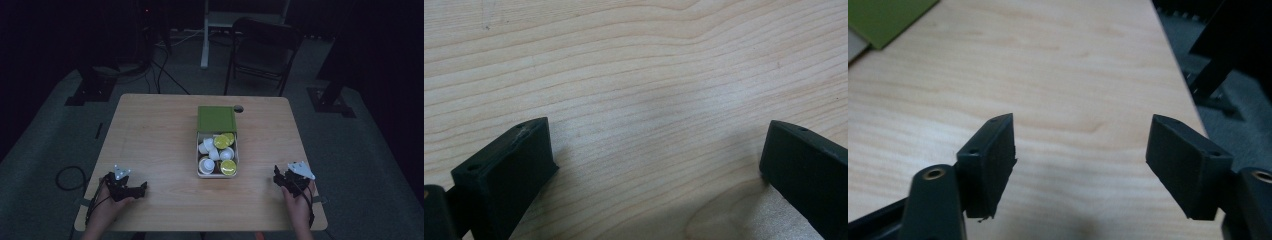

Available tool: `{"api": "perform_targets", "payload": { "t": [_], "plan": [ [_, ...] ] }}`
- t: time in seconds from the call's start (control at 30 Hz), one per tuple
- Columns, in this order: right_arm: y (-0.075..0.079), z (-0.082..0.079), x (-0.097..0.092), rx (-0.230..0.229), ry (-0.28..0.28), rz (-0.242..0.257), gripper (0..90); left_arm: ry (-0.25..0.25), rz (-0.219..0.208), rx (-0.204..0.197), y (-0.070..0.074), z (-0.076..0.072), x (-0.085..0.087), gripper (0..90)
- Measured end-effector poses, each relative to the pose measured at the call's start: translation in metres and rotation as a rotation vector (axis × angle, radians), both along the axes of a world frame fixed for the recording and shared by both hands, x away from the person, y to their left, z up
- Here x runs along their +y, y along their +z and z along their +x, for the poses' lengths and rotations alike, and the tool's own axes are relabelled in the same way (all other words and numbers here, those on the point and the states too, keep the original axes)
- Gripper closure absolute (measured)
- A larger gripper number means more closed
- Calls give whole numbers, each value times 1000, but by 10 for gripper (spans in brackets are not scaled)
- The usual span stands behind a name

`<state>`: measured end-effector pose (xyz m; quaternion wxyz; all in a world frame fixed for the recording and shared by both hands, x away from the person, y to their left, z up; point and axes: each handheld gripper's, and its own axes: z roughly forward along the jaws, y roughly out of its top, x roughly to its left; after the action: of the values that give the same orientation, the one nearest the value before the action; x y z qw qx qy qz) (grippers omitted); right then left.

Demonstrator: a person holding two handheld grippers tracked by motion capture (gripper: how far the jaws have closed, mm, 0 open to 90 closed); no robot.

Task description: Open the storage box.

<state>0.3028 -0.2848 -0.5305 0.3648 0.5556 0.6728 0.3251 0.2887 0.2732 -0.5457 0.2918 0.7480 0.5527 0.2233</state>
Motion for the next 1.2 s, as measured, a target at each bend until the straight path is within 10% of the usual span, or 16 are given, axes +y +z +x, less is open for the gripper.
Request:
{"api": "perform_targets", "payload": {
  "t": [0.67,1.03,1.2],
  "plan": [
    [-11,1,-14,109,113,73,174,2,-1,0,0,0,0,11],
    [-19,6,-11,177,163,8,140,17,-1,-1,0,0,0,11],
    [-19,9,-12,221,150,85,133,21,-1,0,0,0,1,11]
  ]
}}
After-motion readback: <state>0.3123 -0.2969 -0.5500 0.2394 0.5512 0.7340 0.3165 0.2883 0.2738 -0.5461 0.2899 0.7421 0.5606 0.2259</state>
